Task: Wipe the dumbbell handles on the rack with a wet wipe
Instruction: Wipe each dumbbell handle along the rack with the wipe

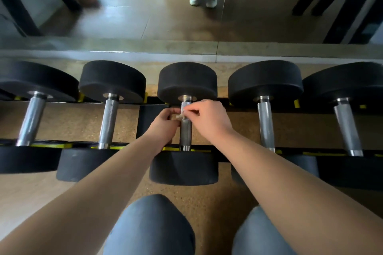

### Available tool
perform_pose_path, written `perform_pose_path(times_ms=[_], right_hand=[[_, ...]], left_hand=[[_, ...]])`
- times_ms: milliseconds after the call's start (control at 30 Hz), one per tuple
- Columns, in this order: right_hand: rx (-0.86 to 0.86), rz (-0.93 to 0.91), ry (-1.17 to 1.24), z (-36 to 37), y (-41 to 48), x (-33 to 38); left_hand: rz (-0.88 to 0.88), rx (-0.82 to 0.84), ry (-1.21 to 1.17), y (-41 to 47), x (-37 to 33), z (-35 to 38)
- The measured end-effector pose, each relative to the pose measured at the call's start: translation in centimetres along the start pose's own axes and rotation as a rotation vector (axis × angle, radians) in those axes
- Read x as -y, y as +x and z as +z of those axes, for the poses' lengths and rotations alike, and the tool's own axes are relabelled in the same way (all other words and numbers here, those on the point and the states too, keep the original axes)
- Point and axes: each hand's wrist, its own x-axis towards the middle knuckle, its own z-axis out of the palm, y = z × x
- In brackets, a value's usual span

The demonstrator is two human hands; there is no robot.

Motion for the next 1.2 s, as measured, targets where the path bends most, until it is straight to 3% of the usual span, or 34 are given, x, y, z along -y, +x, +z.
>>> perform_pose_path(times_ms=[67, 167, 233, 400, 467, 533, 633, 700, 800, 867, 933, 1067, 1200], right_hand=[[0.021, -0.073, -0.105, 0.2, -0.7, -0.1], [0.376, -0.133, -0.159, 0.2, -1.7, -0.3], [0.451, -0.147, -0.149, -0.2, -1.3, -0.4], [0.051, -0.105, -0.148, -0.3, 1.5, -0.3], [-0.006, -0.122, -0.187, -0.3, 1.5, -0.3], [0.113, -0.195, -0.219, -0.7, 0.5, -0.4], [0.447, -0.238, -0.185, -1.5, -1.6, -0.3], [0.490, -0.239, -0.172, -1.5, -1.9, -0.6], [0.232, -0.149, -0.095, -0.8, -0.6, -0.8], [0.038, 0.009, -0.017, -0.5, 0.6, -0.8], [-0.001, 0.190, 0.084, -0.1, 1.3, -0.9], [0.259, 0.349, 0.168, -0.3, 0.8, -1.1], [0.608, 0.464, 0.055, -0.5, 0.1, -0.9]], left_hand=[[-0.002, -0.014, -0.058, 0.0, 0.1, -0.1], [-0.007, 0.003, -0.159, -0.2, 0.2, -0.3], [-0.015, 0.006, -0.175, -0.4, 0.1, -0.3], [-0.021, -0.061, -0.045, -0.4, -0.1, -0.3], [-0.020, -0.084, -0.015, -0.4, -0.1, -0.3], [-0.008, -0.082, 0.002, -0.6, -0.2, -0.2], [0.006, -0.074, -0.026, -0.3, 0.1, -0.1], [0.004, -0.077, -0.010, -0.3, 0.0, 0.0], [0.021, -0.086, -0.010, -0.4, -0.3, -0.1], [0.008, -0.096, 0.032, -0.7, -0.5, -0.1], [-0.004, -0.099, 0.042, -0.5, -0.4, -0.1], [-0.009, -0.122, 0.042, 0.0, -0.4, -0.2], [-0.021, -0.046, 0.106, 0.4, -0.4, 0.3]])
